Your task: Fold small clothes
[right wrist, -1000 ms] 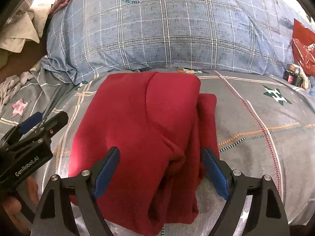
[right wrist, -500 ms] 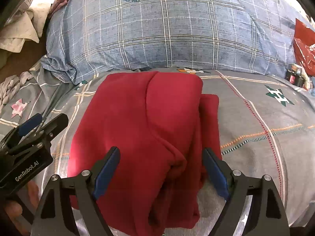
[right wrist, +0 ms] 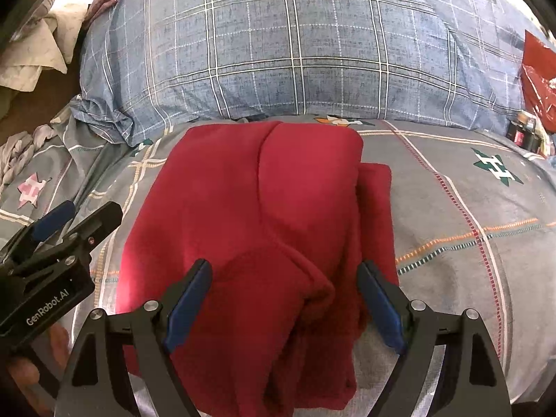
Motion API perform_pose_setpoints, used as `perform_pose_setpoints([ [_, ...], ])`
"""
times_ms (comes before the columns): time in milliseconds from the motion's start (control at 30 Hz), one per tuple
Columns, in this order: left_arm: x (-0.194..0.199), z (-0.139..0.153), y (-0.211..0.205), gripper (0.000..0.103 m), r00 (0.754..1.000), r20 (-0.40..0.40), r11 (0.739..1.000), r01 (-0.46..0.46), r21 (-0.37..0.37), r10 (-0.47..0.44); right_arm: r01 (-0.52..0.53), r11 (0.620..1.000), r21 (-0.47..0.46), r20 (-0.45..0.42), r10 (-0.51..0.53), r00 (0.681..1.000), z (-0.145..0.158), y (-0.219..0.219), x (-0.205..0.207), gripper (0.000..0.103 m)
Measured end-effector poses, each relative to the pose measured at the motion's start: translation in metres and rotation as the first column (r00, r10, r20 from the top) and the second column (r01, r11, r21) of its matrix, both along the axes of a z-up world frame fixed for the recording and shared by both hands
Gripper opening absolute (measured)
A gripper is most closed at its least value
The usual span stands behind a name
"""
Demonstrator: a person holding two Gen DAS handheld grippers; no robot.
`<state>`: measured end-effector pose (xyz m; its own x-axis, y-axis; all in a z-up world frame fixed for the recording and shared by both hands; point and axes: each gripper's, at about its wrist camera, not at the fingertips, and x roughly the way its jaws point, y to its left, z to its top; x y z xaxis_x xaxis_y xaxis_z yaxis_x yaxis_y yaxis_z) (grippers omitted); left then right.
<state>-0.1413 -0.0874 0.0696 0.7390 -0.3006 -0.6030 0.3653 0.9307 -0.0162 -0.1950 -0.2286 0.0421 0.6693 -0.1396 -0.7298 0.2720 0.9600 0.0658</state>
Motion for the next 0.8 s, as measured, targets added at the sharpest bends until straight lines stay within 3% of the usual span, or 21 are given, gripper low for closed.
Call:
perform_pose_setpoints([
  [800, 0.007, 0.000, 0.010, 0.087, 1.000, -0.021, 1.000, 0.004, -0.030, -0.005, -0.028, 0.999, 0.014, 0.006, 0.028, 1.000, 0.001, -0.001, -0.001, 0.087],
])
